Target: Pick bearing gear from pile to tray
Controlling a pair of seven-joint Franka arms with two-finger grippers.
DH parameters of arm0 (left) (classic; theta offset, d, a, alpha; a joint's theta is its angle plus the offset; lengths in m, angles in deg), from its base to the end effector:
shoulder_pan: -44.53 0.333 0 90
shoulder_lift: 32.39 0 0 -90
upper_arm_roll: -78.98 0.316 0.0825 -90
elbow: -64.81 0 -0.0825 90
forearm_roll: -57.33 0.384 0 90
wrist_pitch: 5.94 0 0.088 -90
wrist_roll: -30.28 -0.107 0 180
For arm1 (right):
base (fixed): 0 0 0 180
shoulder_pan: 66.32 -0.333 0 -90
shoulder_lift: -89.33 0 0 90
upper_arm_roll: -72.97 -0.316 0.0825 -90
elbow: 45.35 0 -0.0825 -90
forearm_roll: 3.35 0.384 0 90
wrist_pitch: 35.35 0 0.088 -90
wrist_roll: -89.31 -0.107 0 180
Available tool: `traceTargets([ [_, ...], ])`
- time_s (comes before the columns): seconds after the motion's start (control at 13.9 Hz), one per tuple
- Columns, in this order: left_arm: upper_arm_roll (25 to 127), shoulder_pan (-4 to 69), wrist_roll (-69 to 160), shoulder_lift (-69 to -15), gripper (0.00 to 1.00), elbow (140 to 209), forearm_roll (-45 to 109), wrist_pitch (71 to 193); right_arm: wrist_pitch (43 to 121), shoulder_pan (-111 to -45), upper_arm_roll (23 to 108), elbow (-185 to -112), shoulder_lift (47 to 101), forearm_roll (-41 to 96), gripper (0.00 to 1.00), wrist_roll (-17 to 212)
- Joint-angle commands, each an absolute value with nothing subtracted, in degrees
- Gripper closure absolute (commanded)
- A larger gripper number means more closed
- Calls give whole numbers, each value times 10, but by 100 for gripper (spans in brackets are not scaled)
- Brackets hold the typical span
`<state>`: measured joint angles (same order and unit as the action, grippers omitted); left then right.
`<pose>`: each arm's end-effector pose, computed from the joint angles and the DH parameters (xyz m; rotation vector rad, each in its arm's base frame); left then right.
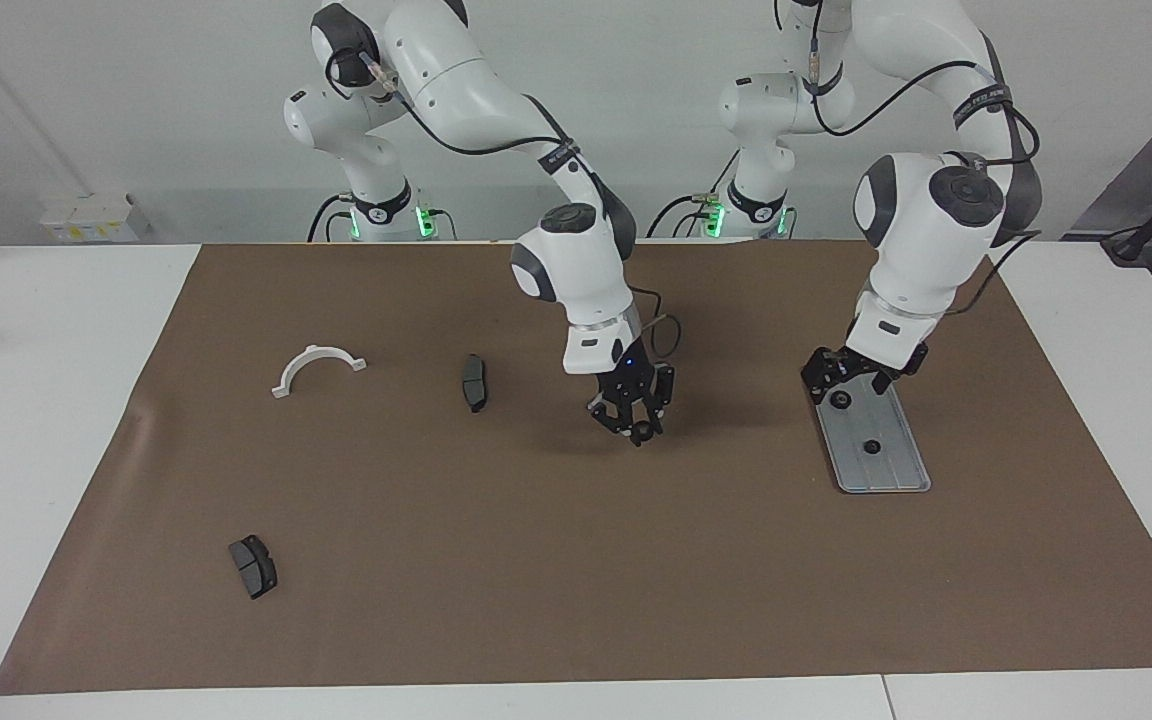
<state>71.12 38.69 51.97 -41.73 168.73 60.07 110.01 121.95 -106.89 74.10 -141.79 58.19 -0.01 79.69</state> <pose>0.5950 -0.1383 0.4537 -3.1291 -0.1910 -0.0828 0.5547 0.4560 0.3427 -2.7461 -0.6694 -0.6664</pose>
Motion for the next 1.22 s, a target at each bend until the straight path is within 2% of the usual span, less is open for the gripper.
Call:
traceTargets([
  [0.0,720,374,540,-423,0,1678,601,1088,1218,-1068,742,-1420,580,-3,6,789],
  [0.07,720,373,540,-422,0,1679,601,1088,1217,-1068,742,-1419,580,-2,0,789],
  [0.29,719,367,579,-426,0,1690,601,1123,1208,-1047,746,-1417,583,0,0,795],
  [0.36,719,345,614,-432,0,1693,600,1146,1196,-1026,746,-1417,588,-2,0,799],
  [0.79,723,221,856,-534,0,1679,659,1245,989,-892,746,-1408,682,-1,0,858],
  [1.01,724,195,906,-568,0,1686,666,1283,890,-844,748,-1408,732,1,0,861],
  [1.15,724,189,916,-567,0,1704,667,1288,825,-808,750,-1409,761,0,0,863],
])
